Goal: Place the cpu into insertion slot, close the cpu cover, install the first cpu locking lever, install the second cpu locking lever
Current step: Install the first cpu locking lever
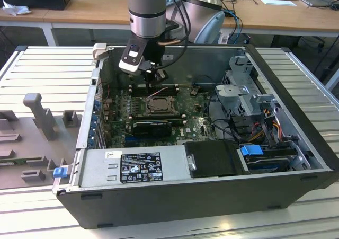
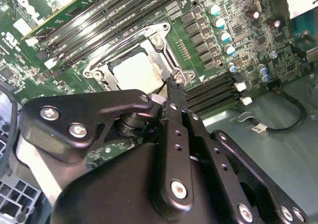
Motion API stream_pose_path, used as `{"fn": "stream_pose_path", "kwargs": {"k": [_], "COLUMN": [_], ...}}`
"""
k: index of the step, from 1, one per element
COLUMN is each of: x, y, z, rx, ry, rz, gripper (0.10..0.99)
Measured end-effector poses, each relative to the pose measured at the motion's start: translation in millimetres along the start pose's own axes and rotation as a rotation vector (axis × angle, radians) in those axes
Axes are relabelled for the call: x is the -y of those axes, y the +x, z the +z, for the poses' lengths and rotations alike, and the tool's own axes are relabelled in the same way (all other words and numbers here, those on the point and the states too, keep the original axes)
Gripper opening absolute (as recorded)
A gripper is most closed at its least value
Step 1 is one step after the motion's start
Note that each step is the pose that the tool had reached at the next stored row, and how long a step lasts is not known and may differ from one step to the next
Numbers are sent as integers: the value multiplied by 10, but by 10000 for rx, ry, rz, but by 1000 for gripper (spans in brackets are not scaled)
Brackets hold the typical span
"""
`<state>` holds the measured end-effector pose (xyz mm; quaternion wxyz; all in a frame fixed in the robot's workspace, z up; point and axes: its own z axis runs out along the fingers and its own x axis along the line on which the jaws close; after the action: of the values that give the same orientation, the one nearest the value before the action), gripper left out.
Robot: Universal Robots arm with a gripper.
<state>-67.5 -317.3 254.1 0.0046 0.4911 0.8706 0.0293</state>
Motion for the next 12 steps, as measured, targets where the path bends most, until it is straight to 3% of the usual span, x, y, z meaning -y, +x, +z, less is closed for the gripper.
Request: {"fn": "stream_pose_path", "kwargs": {"k": [12], "x": [0], "y": [0], "z": [0], "rx": [-71], "ry": [28], "rz": [-1294], "gripper": [106]}}
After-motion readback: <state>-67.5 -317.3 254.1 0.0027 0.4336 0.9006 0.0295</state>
